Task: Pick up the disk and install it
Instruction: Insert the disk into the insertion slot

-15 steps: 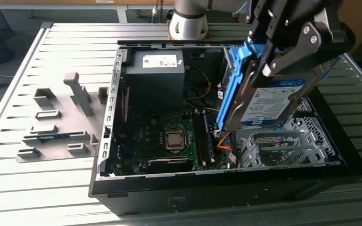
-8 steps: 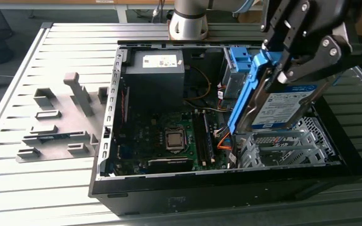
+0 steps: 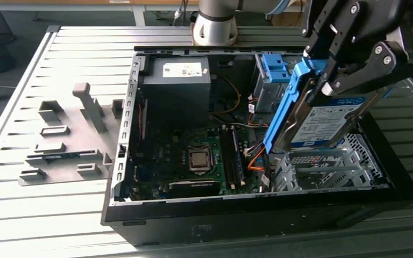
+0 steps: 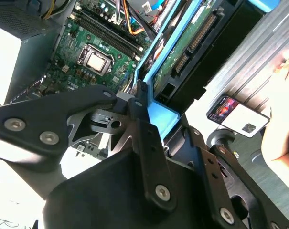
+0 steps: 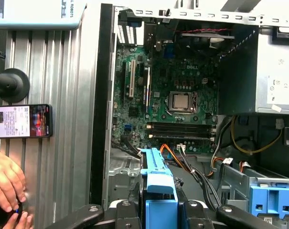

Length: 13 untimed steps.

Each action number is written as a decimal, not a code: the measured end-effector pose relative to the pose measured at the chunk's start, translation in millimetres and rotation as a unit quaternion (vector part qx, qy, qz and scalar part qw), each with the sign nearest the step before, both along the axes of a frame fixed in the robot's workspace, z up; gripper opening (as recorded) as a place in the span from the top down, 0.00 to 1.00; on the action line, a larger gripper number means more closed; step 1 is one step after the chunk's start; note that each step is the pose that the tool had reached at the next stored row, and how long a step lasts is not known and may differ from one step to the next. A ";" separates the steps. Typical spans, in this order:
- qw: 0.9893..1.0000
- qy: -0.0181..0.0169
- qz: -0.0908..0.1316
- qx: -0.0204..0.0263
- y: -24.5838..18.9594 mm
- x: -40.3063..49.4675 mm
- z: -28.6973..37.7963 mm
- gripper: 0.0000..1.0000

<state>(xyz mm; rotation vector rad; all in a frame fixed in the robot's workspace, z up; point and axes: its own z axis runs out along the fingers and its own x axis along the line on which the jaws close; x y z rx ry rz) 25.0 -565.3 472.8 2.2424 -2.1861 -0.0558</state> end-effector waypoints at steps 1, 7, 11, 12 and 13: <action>1.000 0.000 0.000 0.000 0.0 0.0 0.0 0.64; 1.000 0.000 0.000 0.000 0.0 2.1 -0.1 0.64; 1.000 0.000 0.000 0.000 0.0 7.9 -0.2 0.64; 1.000 0.000 0.000 0.000 0.0 8.5 -0.2 0.64; 1.000 0.000 0.000 0.000 0.0 8.6 -0.2 0.64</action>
